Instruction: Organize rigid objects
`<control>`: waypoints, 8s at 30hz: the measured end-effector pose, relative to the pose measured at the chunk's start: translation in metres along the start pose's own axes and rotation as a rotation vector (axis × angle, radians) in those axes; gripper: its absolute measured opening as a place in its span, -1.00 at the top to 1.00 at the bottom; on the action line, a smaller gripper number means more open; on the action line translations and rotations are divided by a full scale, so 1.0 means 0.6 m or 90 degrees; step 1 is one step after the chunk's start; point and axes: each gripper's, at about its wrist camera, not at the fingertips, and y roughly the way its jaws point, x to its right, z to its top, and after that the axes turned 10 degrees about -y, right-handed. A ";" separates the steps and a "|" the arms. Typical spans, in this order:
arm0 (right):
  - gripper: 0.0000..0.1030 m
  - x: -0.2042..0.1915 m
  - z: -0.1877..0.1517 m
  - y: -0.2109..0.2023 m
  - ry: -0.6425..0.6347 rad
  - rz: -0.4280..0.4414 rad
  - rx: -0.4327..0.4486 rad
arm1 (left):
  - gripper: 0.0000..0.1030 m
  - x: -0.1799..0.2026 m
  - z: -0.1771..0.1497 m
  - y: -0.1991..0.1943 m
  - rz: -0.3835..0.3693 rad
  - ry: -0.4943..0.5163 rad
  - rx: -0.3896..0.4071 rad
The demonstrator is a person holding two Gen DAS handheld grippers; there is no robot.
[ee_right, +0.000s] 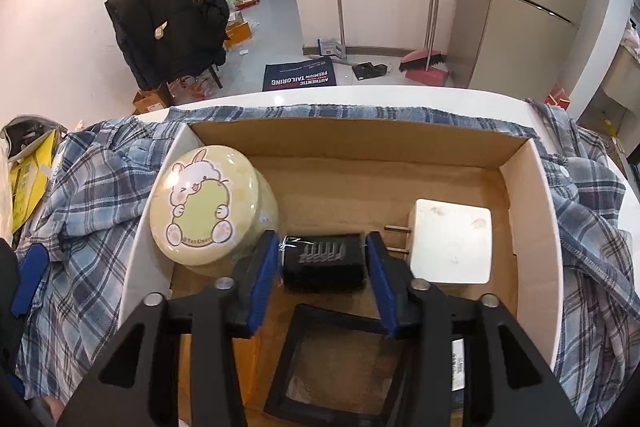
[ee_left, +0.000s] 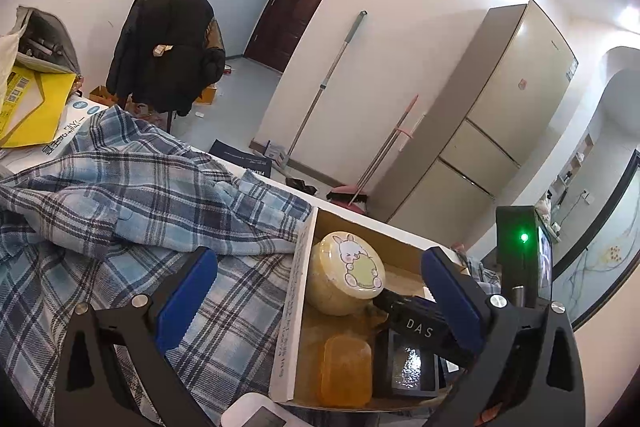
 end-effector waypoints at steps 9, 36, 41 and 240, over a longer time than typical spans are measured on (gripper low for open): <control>-0.16 0.029 -0.010 -0.053 0.002 -0.015 0.027 | -0.99 0.023 0.005 -0.014 -0.009 0.047 0.022; -0.84 0.076 -0.218 -0.403 -0.015 -0.010 0.263 | -1.00 0.154 -0.105 -0.329 -0.096 0.307 0.171; -0.95 0.067 -0.256 -0.429 -0.002 -0.050 0.333 | -1.00 0.136 -0.111 -0.357 -0.116 0.262 0.207; 0.69 0.189 -0.317 -0.193 -0.105 -0.011 -0.086 | 0.69 0.231 -0.345 -0.069 0.028 0.476 -0.425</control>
